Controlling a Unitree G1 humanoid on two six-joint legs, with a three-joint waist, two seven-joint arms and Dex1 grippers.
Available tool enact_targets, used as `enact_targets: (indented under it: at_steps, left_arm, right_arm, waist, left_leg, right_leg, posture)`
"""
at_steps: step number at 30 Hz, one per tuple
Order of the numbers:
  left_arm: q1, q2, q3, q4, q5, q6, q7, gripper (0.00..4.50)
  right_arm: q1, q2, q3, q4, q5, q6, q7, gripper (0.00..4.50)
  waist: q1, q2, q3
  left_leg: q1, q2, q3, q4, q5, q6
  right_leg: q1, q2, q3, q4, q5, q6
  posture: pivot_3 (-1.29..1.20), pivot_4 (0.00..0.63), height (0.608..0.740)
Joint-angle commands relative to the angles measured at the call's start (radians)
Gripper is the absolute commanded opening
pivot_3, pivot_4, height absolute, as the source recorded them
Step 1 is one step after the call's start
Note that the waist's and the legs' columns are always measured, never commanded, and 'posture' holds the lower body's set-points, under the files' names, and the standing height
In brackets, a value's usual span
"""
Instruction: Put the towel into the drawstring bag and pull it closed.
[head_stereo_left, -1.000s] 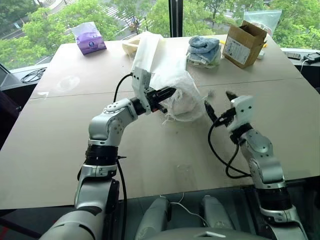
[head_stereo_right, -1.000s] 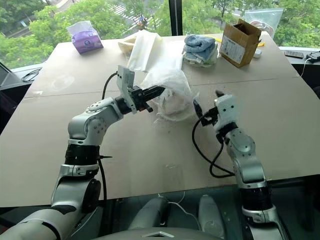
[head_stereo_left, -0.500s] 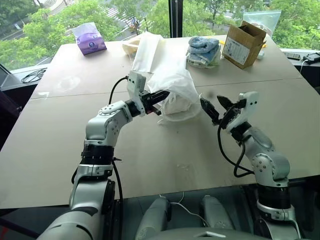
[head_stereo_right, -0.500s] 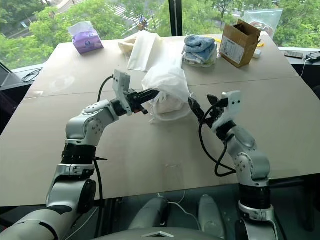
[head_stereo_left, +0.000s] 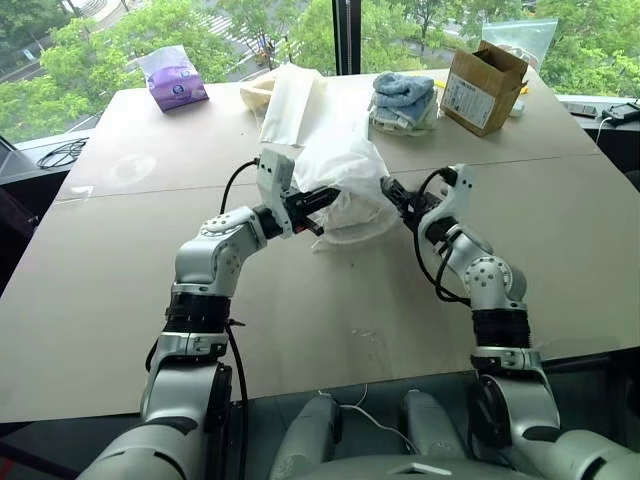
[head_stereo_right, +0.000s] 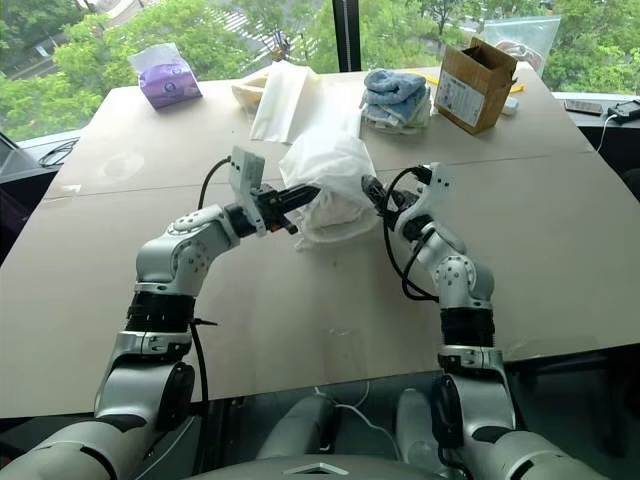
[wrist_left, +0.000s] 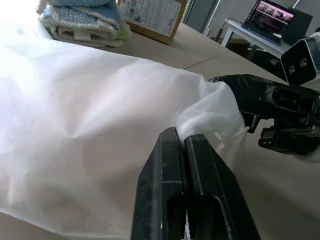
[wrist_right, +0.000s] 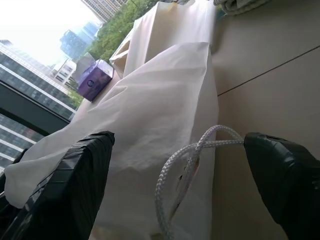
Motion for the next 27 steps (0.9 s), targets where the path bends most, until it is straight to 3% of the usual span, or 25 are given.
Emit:
enact_targets:
  at_steps: [1, 7, 8, 21, 25, 26, 27]
  left_arm:
    - [0.0, 0.003, 0.008, -0.047, -0.001, -0.012, 0.004, 0.0]
    - [0.002, 0.008, 0.012, -0.051, -0.002, -0.011, 0.005, 0.0]
    - [0.002, 0.008, 0.012, -0.051, -0.002, -0.01, 0.005, 0.0]
    - [0.011, -0.001, 0.003, -0.056, -0.001, -0.008, 0.008, 0.0]
    - [0.012, -0.002, 0.003, -0.056, -0.003, -0.007, 0.008, 0.0]
    - [0.012, -0.002, 0.003, -0.056, -0.004, -0.007, 0.008, 0.0]
    - [0.012, -0.002, 0.002, -0.056, -0.004, -0.007, 0.009, 0.0]
  right_arm:
    - [-0.031, 0.014, -0.022, 0.017, 0.019, -0.018, -0.003, 3.37]
    - [-0.032, 0.044, -0.053, 0.007, 0.047, -0.033, -0.001, 0.25]
    - [-0.029, 0.047, -0.054, -0.003, 0.048, -0.04, -0.002, 0.03]
    - [0.065, 0.114, -0.046, -0.146, -0.004, -0.253, -0.07, 0.03]
    - [0.094, 0.121, -0.013, -0.158, 0.0, -0.239, -0.08, 0.03]
    - [0.1, 0.12, -0.005, -0.163, 0.006, -0.228, -0.077, 0.71]
    - [0.105, 0.117, 0.004, -0.167, 0.0, -0.227, -0.08, 1.09]
  waist:
    - [0.0, 0.0, 0.0]
    - [-0.001, 0.0, 0.0]
    - [-0.001, 0.0, 0.0]
    - [-0.002, 0.0, 0.0]
    - [-0.002, 0.0, 0.0]
    - [-0.003, 0.0, 0.0]
    - [-0.003, 0.0, 0.0]
  left_leg:
    - [0.0, 0.0, 0.0, 0.0, 0.0, 0.0]
    - [0.0, 0.0, 0.0, 0.0, 0.0, 0.0]
    - [0.0, 0.0, 0.0, 0.0, 0.0, 0.0]
    - [-0.001, 0.0, 0.001, 0.0, 0.0, 0.0]
    - [-0.001, 0.0, 0.001, 0.0, 0.0, 0.0]
    - [-0.001, 0.0, 0.001, 0.0, 0.0, 0.0]
    - [0.0, 0.0, 0.001, 0.0, 0.0, 0.0]
  right_leg:
    - [0.0, 0.0, 0.0, 0.0, 0.0, 0.0]
    - [0.0, 0.0, 0.0, 0.0, 0.0, 0.0]
    - [0.0, 0.0, 0.0, 0.0, 0.0, 0.0]
    - [-0.002, 0.0, 0.001, 0.001, 0.0, 0.0]
    - [-0.002, 0.0, 0.001, 0.001, 0.0, 0.0]
    - [-0.002, 0.0, 0.001, 0.001, 0.0, 0.0]
    - [-0.002, 0.0, 0.001, 0.001, 0.0, 0.0]
  posture:
    - [0.0, 0.15, 0.74]
    - [0.0, 0.15, 0.74]
    - [0.0, 0.15, 0.74]
    - [0.0, 0.15, 0.74]
    - [0.0, 0.15, 0.74]
    - [0.0, 0.15, 0.74]
    - [0.0, 0.15, 0.74]
